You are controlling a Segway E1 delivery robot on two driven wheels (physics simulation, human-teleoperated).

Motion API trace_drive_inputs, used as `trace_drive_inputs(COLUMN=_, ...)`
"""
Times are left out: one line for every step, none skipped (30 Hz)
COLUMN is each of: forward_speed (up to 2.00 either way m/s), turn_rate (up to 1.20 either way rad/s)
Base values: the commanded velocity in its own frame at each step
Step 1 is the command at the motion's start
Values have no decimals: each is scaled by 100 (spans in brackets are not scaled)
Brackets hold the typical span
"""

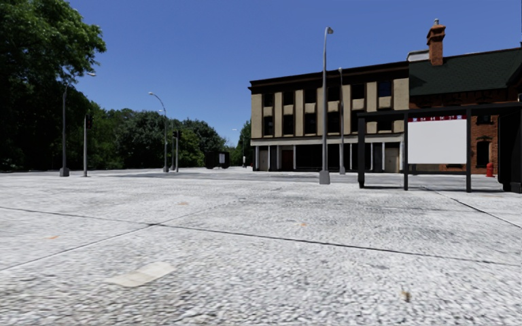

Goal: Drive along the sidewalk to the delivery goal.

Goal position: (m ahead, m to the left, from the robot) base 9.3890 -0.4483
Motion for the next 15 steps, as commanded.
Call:
trace_drive_inputs(forward_speed=200, turn_rate=0)
trace_drive_inputs(forward_speed=200, turn_rate=0)
trace_drive_inputs(forward_speed=200, turn_rate=0)
trace_drive_inputs(forward_speed=200, turn_rate=0)
trace_drive_inputs(forward_speed=200, turn_rate=0)
trace_drive_inputs(forward_speed=200, turn_rate=0)
trace_drive_inputs(forward_speed=200, turn_rate=0)
trace_drive_inputs(forward_speed=200, turn_rate=0)
trace_drive_inputs(forward_speed=200, turn_rate=0)
trace_drive_inputs(forward_speed=200, turn_rate=0)
trace_drive_inputs(forward_speed=200, turn_rate=0)
trace_drive_inputs(forward_speed=200, turn_rate=0)
trace_drive_inputs(forward_speed=200, turn_rate=0)
trace_drive_inputs(forward_speed=200, turn_rate=0)
trace_drive_inputs(forward_speed=200, turn_rate=0)
